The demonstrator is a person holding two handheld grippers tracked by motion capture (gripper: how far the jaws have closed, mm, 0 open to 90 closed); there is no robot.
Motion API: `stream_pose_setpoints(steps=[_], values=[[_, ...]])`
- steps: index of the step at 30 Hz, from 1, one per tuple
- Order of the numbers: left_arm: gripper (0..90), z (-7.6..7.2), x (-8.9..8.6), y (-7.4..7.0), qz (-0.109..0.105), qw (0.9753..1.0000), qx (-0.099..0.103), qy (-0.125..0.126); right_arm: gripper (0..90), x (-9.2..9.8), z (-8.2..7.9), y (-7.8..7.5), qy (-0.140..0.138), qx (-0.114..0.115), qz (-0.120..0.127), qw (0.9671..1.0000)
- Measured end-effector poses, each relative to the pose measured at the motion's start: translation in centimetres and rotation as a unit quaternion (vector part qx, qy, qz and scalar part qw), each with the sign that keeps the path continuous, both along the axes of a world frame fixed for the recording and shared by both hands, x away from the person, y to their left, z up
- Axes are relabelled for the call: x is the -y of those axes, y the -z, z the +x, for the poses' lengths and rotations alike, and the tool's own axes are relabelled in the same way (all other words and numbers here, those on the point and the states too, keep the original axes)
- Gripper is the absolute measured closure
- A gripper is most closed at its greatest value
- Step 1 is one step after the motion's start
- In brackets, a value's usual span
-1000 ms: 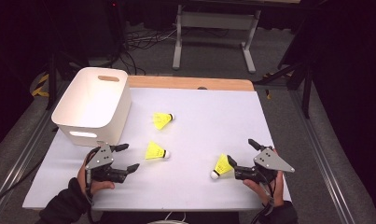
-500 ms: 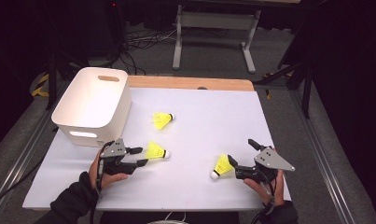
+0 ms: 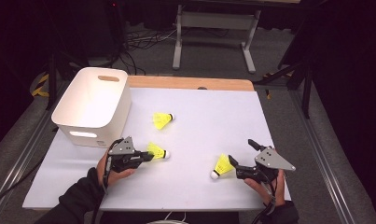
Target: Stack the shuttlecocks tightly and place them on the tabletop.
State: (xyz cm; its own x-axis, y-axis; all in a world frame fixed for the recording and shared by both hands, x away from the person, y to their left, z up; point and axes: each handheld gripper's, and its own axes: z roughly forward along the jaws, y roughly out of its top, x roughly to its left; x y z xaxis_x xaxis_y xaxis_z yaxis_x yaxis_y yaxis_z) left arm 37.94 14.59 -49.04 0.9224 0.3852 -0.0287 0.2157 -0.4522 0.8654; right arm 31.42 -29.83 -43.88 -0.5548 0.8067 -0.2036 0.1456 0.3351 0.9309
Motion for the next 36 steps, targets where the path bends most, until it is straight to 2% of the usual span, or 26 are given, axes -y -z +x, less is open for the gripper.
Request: stream_pose_setpoints(steps=[2, 3, 6, 10, 15, 22, 25, 29, 31, 33, 34, 36], values=[[89.0, -0.1, 0.0, -0.5, -0.007, 0.9999, 0.007, -0.001, 12.6, 0.0, 0.0, 0.0, 0.0, 0.0, -0.001, 1.0], [89.2, -0.1, -0.1, -0.8, -0.002, 0.9998, 0.019, -0.005, 12.6, 0.0, 0.0, 0.0, 0.0, 0.0, -0.001, 1.0], [89.6, -0.1, -0.4, -1.8, -0.005, 0.9991, 0.035, -0.023, 12.7, 0.0, 0.0, -0.1, -0.001, -0.001, 0.001, 1.0], [89.7, -0.2, -0.8, -2.9, 0.014, 0.9968, 0.058, -0.053, 12.8, 0.1, 0.0, -0.1, -0.003, -0.003, 0.004, 1.0], [89.7, -0.3, -1.7, -3.6, 0.035, 0.9936, 0.07, -0.081, 12.8, 0.1, 0.1, 0.0, -0.002, -0.005, 0.004, 1.0], [89.7, -0.2, -2.8, -3.5, 0.034, 0.9935, 0.065, -0.087, 12.8, 0.0, 0.1, -0.2, 0.0, -0.003, 0.005, 1.0], [89.7, -0.1, -2.9, -3.3, 0.024, 0.9942, 0.062, -0.084, 12.8, 0.0, 0.2, -0.1, 0.001, -0.006, 0.002, 1.0], [89.7, 0.2, -2.4, -3.2, 0.029, 0.993, 0.07, -0.09, 12.8, -0.1, 0.2, 0.0, -0.001, -0.007, 0.001, 1.0], [89.7, 0.1, -2.1, -3.3, 0.038, 0.9926, 0.075, -0.088, 12.7, 0.0, 0.2, 0.0, -0.001, -0.009, 0.002, 1.0], [89.7, 0.0, -2.1, -3.3, 0.039, 0.9924, 0.075, -0.09, 12.7, 0.1, 0.2, -0.1, 0.001, -0.006, 0.003, 1.0], [89.7, 0.1, -2.3, -3.3, 0.043, 0.9915, 0.075, -0.097, 12.7, 0.1, 0.1, -0.2, -0.001, -0.006, 0.005, 1.0], [89.7, 0.1, -2.3, -3.2, 0.042, 0.9917, 0.072, -0.098, 12.7, 0.1, 0.1, -0.2, -0.002, -0.006, 0.005, 1.0]])
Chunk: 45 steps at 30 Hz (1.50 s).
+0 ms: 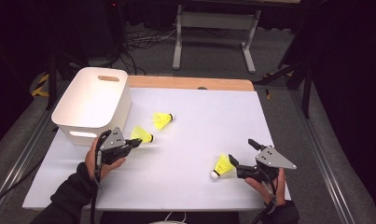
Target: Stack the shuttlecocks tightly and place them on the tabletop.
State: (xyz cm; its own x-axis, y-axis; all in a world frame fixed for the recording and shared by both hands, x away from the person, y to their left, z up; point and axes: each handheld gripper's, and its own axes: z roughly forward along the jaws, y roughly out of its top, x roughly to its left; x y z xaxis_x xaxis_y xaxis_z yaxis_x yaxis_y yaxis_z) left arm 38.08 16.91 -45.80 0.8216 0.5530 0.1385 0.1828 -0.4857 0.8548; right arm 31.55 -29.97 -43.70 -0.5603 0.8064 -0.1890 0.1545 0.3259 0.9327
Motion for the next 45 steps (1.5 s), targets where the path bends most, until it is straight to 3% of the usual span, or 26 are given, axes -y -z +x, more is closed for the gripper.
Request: stream_pose_setpoints(steps=[9, 17, 26, 35, 41, 45], values=[[89.4, 0.1, -0.1, 0.1, 0.01, 0.9999, -0.001, -0.01, 12.0, 0.2, 0.2, 0.1, 0.0, -0.004, 0.001, 1.0], [89.2, 0.0, 0.1, -0.2, 0.028, 0.9994, 0.014, -0.017, 11.9, 0.4, 0.2, 0.0, -0.001, -0.005, 0.007, 1.0], [86.9, 0.1, 0.7, -0.4, 0.04, 0.9988, 0.018, -0.023, 11.3, 0.4, 0.2, 0.0, -0.007, -0.009, 0.011, 0.9999], [86.9, 0.9, 2.1, -0.8, 0.042, 0.9988, 0.021, -0.016, 11.2, 0.4, 0.3, 0.0, -0.008, -0.012, 0.009, 0.9999], [86.5, 1.4, 3.6, -0.9, 0.061, 0.9977, 0.028, -0.007, 11.3, 0.4, 0.3, 0.0, -0.008, -0.013, 0.01, 0.9998], [84.5, 1.8, 4.5, -0.9, 0.058, 0.998, 0.025, -0.009, 11.3, 0.3, 0.2, -0.1, -0.013, -0.011, 0.012, 0.9998]])
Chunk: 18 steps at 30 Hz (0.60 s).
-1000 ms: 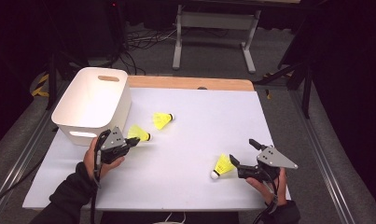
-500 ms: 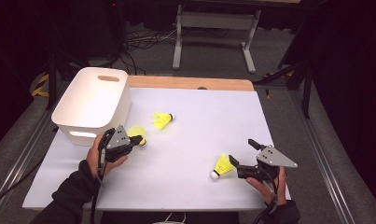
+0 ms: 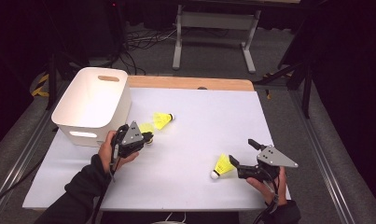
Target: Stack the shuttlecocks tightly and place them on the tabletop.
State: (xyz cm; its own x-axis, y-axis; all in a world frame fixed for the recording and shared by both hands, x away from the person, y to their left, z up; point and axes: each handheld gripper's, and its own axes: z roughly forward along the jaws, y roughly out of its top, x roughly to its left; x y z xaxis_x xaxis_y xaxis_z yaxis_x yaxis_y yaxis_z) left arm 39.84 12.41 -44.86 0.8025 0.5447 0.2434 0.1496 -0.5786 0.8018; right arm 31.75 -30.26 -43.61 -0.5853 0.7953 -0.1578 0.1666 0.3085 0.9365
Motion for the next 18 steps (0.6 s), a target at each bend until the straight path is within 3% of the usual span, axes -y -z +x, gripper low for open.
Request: stream_pose_setpoints(steps=[5, 13, 18], values=[[86.9, 0.2, 0.8, 0.1, 0.002, 0.9999, -0.004, 0.012, 11.3, -0.1, 0.0, 0.0, -0.004, -0.001, 0.0, 1.0], [87.9, 0.6, 3.2, -0.1, 0.031, 0.9986, 0.0, 0.042, 11.3, -0.3, 0.1, 0.1, -0.014, -0.005, -0.005, 0.9999], [88.8, 1.1, 5.4, -0.2, 0.078, 0.9946, -0.007, 0.067, 11.4, -0.5, 0.2, 0.1, -0.023, -0.007, -0.006, 0.9997]])
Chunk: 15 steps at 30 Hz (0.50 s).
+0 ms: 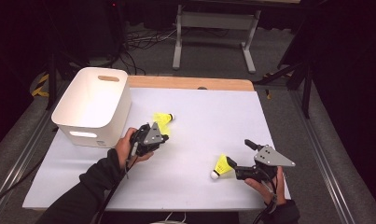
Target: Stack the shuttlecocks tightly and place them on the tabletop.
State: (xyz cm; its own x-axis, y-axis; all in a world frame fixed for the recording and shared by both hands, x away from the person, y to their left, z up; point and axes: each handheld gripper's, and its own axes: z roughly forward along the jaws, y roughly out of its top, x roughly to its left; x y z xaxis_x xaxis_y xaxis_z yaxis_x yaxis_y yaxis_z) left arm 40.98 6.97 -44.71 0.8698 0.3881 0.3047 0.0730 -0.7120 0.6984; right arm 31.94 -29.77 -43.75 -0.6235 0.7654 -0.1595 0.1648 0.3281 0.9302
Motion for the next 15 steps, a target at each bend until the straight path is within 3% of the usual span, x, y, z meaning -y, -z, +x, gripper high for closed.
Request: stream_pose_setpoints(steps=[1, 4, 8, 12, 15], values=[[88.8, 0.2, 0.4, 0.0, 0.015, 0.9999, -0.006, 0.001, 11.4, 0.0, 0.0, 0.0, 0.0, 0.0, 0.0, 1.0], [88.9, 0.5, 0.9, -0.2, 0.027, 0.9993, -0.024, 0.007, 11.5, -0.1, 0.0, 0.0, -0.004, 0.001, -0.002, 1.0], [89.6, 0.3, 1.3, -0.3, 0.04, 0.9989, -0.024, 0.0, 11.5, -0.2, 0.1, 0.0, -0.005, -0.002, -0.002, 1.0], [89.8, -0.5, 0.0, -1.3, 0.036, 0.9989, -0.023, -0.021, 11.5, -0.2, 0.0, 0.0, -0.008, -0.001, -0.002, 1.0], [89.8, -0.9, -1.2, -1.8, 0.047, 0.9983, -0.018, -0.03, 11.5, -0.2, 0.0, 0.0, -0.009, -0.001, -0.002, 1.0]])
